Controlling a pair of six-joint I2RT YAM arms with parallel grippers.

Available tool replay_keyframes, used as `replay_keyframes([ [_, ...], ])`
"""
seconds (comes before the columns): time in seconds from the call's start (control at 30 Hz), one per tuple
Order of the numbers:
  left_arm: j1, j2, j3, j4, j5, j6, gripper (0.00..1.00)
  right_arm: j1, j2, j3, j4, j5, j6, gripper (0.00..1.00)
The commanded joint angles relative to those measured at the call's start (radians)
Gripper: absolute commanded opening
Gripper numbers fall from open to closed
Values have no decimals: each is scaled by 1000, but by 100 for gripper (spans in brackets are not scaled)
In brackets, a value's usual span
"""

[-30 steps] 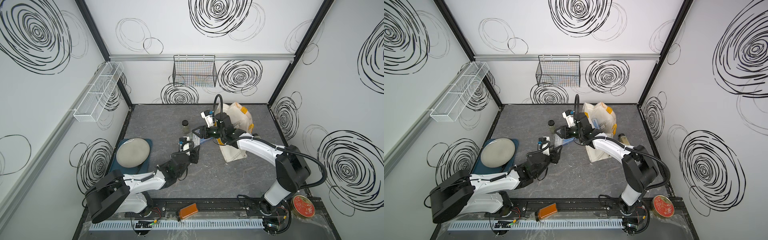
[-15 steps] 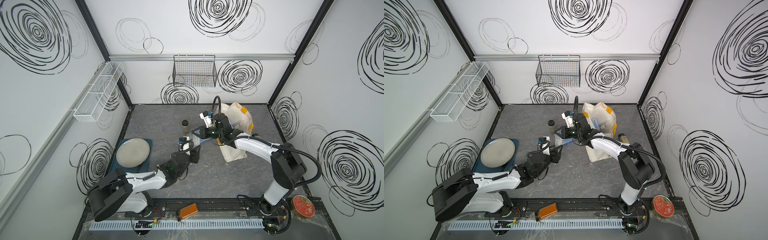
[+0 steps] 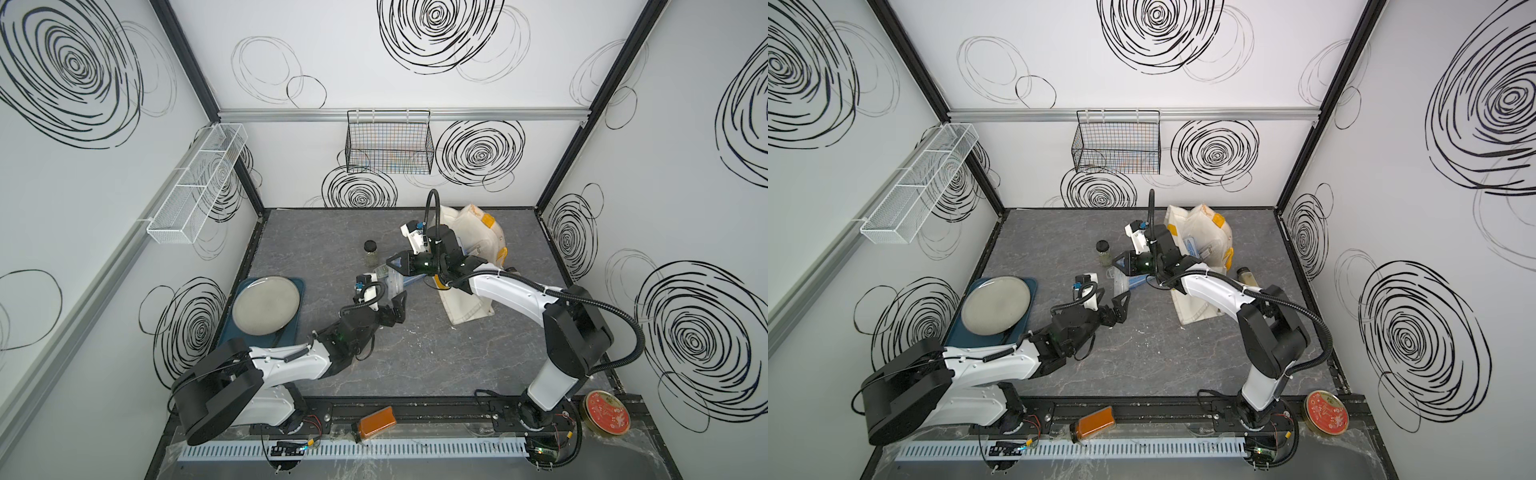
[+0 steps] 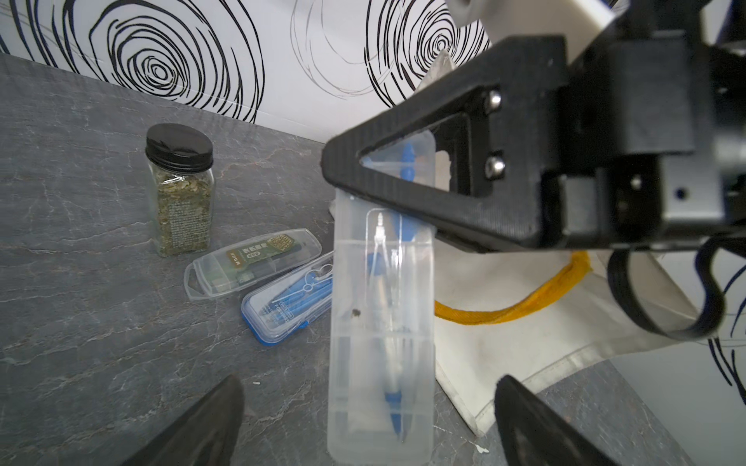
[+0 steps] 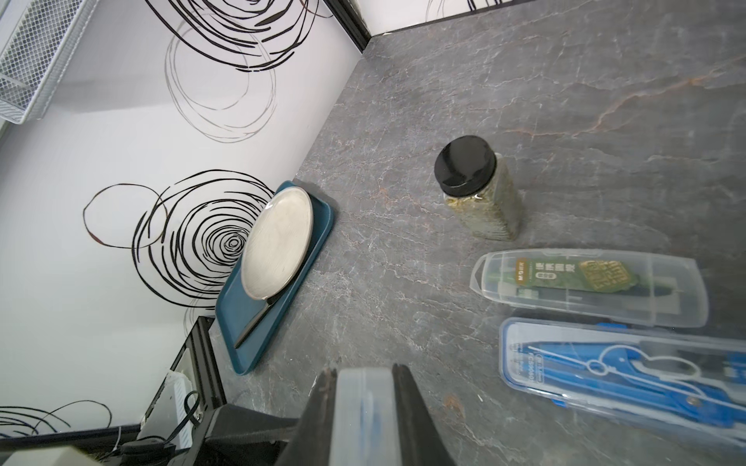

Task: Put the compass set into the canvas bag
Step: Pick up the compass set at the center of the board, then place the compass set in the canvas bag.

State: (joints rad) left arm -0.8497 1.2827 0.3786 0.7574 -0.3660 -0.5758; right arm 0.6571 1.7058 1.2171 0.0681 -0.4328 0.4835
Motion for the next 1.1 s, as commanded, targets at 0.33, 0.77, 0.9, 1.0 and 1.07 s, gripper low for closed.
replay_keyframes([
  [0.33, 26, -84, -27, -38, -47, 14, 99, -232, -278, 43, -68, 165, -131, 2],
  [0.77, 51, -39, -9, -53, -21, -4, 99, -346, -321, -20, -171, 517, -255, 1],
  [0.9, 52, -24, 0, -62, -12, -9, 99, -351, -258, -53, -158, 552, -261, 2],
  [1.0, 52, -11, 14, -82, -7, -12, 99, -352, -187, -54, -167, 561, -262, 3],
  [1.07, 52, -3, 26, -106, -14, -14, 99, -353, -142, -51, -176, 560, -259, 5],
])
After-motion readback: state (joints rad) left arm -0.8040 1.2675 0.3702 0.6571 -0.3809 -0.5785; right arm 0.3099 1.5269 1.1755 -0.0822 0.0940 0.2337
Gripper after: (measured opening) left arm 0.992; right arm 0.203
